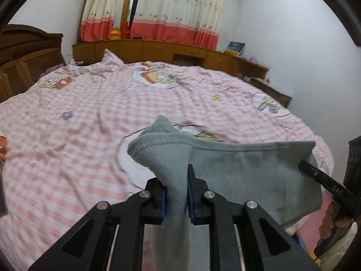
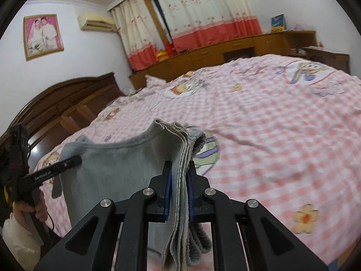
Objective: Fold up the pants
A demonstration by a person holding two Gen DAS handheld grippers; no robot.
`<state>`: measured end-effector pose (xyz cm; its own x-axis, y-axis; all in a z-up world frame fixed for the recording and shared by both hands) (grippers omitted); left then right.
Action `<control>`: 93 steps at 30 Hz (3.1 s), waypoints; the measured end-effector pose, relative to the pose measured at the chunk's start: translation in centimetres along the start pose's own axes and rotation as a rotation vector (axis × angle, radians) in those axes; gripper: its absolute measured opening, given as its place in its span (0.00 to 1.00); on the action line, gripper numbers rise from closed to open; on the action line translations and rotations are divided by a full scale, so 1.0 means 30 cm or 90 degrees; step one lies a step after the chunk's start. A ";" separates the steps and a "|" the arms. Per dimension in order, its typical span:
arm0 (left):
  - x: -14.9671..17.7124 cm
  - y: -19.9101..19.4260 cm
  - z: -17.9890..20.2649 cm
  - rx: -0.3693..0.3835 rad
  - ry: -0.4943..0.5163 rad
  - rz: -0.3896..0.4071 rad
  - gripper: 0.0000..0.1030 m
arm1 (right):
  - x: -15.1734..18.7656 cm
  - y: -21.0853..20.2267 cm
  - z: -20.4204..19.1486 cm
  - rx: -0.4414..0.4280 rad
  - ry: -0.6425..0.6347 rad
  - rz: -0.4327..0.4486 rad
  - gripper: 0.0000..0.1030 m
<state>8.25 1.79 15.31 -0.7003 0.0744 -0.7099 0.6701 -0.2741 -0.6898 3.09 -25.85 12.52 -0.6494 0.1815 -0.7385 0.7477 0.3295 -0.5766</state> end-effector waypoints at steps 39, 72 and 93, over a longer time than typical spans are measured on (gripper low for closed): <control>0.040 0.339 -0.176 -0.023 0.022 -0.092 0.59 | -0.029 0.376 0.091 0.062 -0.043 -0.128 0.31; 0.374 0.241 -0.155 -0.012 -0.053 -0.157 0.47 | 0.267 0.342 0.032 0.072 -0.082 -0.208 0.24; 0.409 0.173 -0.141 -0.034 -0.092 -0.154 0.68 | 0.240 0.160 0.127 0.096 0.069 -0.134 0.56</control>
<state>4.19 5.34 2.42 -0.8668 -0.0071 -0.4986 0.4883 -0.2146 -0.8459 2.52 -26.48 3.10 -0.7973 0.2248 -0.5601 0.6020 0.2299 -0.7647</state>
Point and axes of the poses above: each gripper's, at about its wrist camera, not at the fingertips, and y roughly the way its jaws point, z to its right, x to its underside, the point moved 4 cm from there along y, roughly the way its jaws point, and after that the axes turned 7 degrees about -z, right-handed, at the moved point
